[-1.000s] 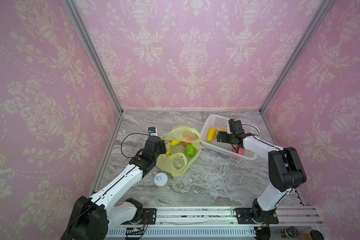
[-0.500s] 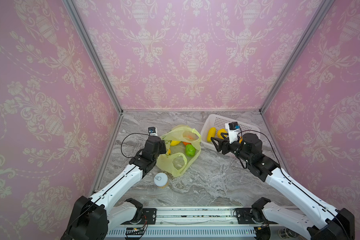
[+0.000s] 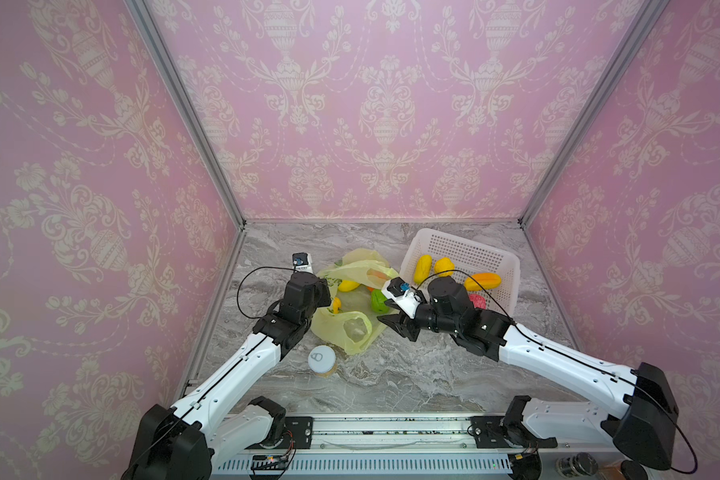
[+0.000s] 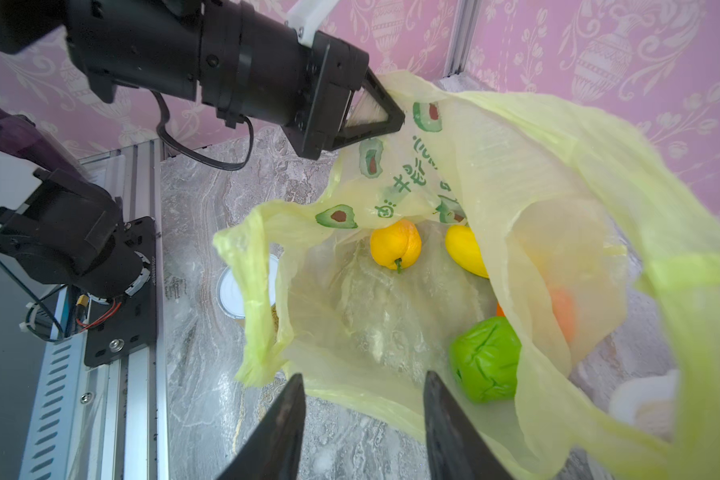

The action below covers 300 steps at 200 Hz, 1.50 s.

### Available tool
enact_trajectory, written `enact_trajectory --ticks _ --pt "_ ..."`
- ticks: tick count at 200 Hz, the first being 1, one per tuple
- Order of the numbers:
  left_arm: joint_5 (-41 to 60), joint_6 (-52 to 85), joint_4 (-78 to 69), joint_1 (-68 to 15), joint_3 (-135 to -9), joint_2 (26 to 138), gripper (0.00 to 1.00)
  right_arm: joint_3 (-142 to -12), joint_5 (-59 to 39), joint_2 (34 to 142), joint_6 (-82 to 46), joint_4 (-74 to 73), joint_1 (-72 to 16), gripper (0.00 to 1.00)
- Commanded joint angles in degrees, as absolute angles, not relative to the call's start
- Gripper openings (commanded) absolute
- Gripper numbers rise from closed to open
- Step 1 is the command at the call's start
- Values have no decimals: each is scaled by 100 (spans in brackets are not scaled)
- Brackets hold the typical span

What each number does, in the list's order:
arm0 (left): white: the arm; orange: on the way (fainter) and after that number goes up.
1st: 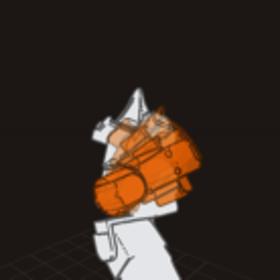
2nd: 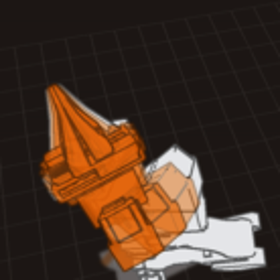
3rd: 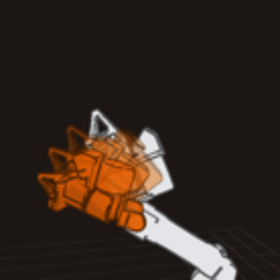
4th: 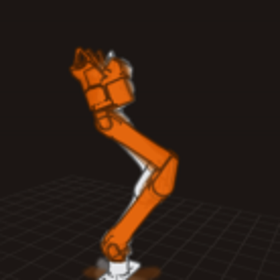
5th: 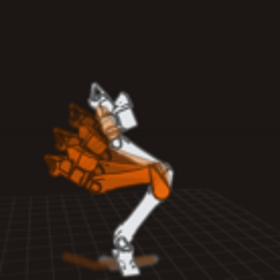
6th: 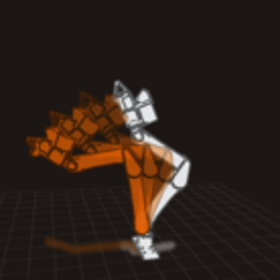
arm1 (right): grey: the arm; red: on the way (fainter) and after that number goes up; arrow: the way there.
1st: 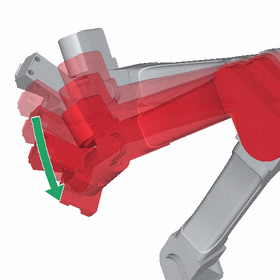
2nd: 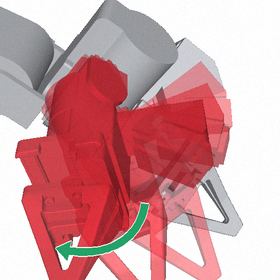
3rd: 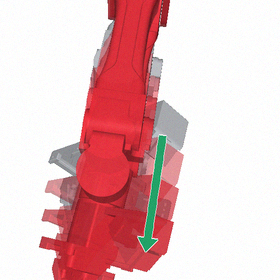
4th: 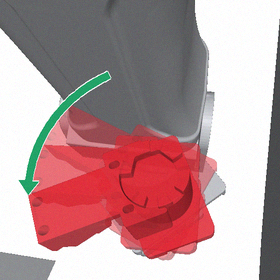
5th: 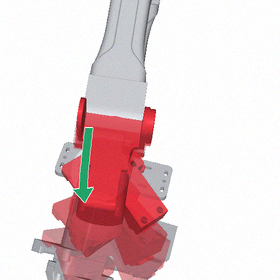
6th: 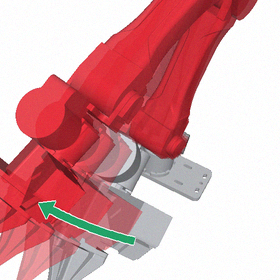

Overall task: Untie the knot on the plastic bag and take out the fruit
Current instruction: 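Move the right gripper back over the bag mouth, then lower the right gripper into the bag and grasp the green fruit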

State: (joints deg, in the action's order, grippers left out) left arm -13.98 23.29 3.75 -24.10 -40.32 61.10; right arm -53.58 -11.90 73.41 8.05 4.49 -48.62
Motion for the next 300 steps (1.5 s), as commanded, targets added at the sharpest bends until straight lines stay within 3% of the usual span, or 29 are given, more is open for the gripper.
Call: enact_trajectory --ticks 1,85,103,128,166,200,229,247,300 --pt "-1203 2367 243 -2373 -3938 6095 0 -5807 -854 7919 1251 796 -4906 44" --pt "-1090 2331 132 -2373 -3900 6029 0 -7557 245 10469 1468 1469 -4908 33" --pt "-1020 2331 123 -2373 -3894 6020 0 -7764 722 10706 1459 1475 -4907 39" --pt "-1082 2320 115 -2373 -3883 6021 0 -7993 1422 11059 1467 1593 -4905 41" --pt "-1066 2312 139 -2373 -3894 5997 0 -8365 2546 11642 1544 1766 -4909 56" --pt "-1029 2329 138 -2373 -3894 5951 0 -8496 3045 11883 1649 1808 -4885 74" --pt "-1082 2330 158 -2373 -3892 5933 0 -8580 3049 12094 1604 1953 -4821 79" --pt "-1039 2320 163 -2373 -3894 5924 0 -8759 3067 12306 1592 2162 -4784 76" --pt "-1119 2312 167 -2373 -3885 5897 0 -8781 2855 12077 1491 2435 -4743 46"
